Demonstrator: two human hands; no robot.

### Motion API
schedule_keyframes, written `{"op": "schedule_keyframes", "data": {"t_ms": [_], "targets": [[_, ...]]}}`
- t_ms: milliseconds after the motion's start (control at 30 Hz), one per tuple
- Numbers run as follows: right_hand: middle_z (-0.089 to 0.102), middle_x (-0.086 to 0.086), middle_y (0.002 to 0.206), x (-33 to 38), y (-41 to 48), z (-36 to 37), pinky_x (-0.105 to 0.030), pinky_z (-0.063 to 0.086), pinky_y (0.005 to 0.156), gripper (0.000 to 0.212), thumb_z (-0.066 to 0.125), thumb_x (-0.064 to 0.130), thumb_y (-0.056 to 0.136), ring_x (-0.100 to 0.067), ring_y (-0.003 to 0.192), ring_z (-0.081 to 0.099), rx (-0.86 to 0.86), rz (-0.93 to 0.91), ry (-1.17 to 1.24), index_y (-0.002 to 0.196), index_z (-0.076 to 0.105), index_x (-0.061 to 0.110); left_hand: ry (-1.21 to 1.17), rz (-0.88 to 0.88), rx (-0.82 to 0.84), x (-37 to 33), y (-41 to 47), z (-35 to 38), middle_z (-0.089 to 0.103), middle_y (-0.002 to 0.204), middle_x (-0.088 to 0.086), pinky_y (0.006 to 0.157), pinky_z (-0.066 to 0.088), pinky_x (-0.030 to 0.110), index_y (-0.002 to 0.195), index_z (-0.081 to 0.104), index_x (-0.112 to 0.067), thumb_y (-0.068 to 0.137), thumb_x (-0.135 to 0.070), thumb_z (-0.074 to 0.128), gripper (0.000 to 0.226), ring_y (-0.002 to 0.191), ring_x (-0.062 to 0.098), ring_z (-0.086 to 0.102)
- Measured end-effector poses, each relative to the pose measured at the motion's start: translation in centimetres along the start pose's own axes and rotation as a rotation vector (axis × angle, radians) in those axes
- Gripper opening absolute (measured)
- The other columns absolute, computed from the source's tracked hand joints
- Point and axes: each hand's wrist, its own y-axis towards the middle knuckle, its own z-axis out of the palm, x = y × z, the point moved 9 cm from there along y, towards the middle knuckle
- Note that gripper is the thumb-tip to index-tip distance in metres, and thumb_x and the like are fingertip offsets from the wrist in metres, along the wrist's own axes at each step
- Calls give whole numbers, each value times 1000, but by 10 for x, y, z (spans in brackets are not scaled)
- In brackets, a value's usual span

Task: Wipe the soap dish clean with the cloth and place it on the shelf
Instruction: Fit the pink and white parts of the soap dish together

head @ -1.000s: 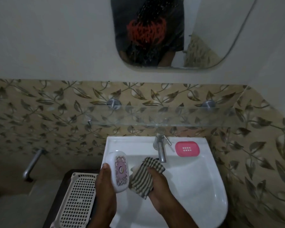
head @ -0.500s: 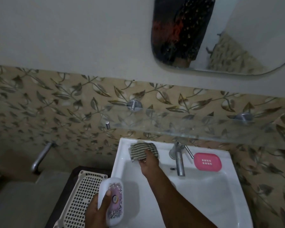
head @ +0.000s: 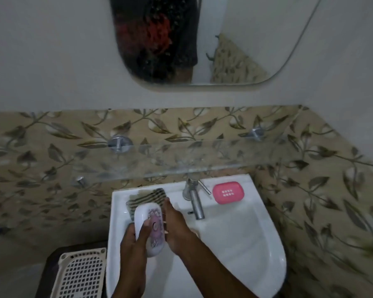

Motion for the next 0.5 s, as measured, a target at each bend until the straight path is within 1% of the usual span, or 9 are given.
{"op": "schedule_keyframes", "data": {"t_ms": [67,133,200,267,300,333,400,467,500], "targets": [[74,0,100,20,-37,-29,-32,56,87,45,49,63,90,-17,94,70,-89,-177,-174,101,69,24,19,-13,90,-4,-3,39,75,106,7,88,55,57,117,67,-21,93,-34,61,29,99,29,71],[69,8,110,41,-68,-62,-27,55,89,39,57,60,87,-7,98,68,-168,-345,-236,115,58,33,62,-4,186,-8,-12,77,74,106,6,84,58,52,116,67,-20,97,-34,54,26,96,24,72],[62,7,121,61,-90,-92,-25,55,91,59,67,63,77,-5,107,64,-182,-460,-223,125,52,32,95,4,288,-11,-26,117,74,102,9,75,60,36,108,66,-13,101,-31,47,27,89,18,72],[56,1,128,73,-98,-124,-34,55,93,94,68,81,56,-13,114,60,-241,-454,-248,134,47,32,123,-24,389,-13,-43,154,73,92,7,60,55,20,98,66,-11,102,-25,43,27,75,10,71],[56,0,127,77,-101,-140,-39,56,93,101,67,84,50,-16,113,61,-259,-445,-243,134,47,31,137,-51,433,-11,-51,171,73,90,5,57,53,18,96,66,-13,102,-25,43,27,74,10,70],[60,0,123,81,-101,-154,-42,56,91,99,69,83,48,-17,109,63,-255,-449,-214,131,51,31,157,-78,478,-7,-56,186,73,90,3,58,52,18,95,67,-14,102,-26,43,27,76,12,70],[69,1,111,87,-102,-179,-46,58,88,76,77,70,56,-18,100,68,-228,-436,-88,119,60,32,151,-124,532,-3,-60,212,76,95,2,66,57,23,100,68,-17,101,-35,44,31,85,15,73],[71,0,106,93,-97,-203,-46,59,84,50,80,55,68,-20,96,69,-238,-411,-6,109,62,32,151,-123,553,3,-52,233,75,106,9,82,60,39,110,68,-13,96,-46,44,43,97,23,73],[68,-1,107,95,-94,-215,-45,60,83,44,79,48,73,-21,97,67,-268,-391,23,110,60,32,171,-87,541,5,-43,241,75,107,10,86,59,45,110,67,-12,96,-46,45,43,98,27,72]]}}
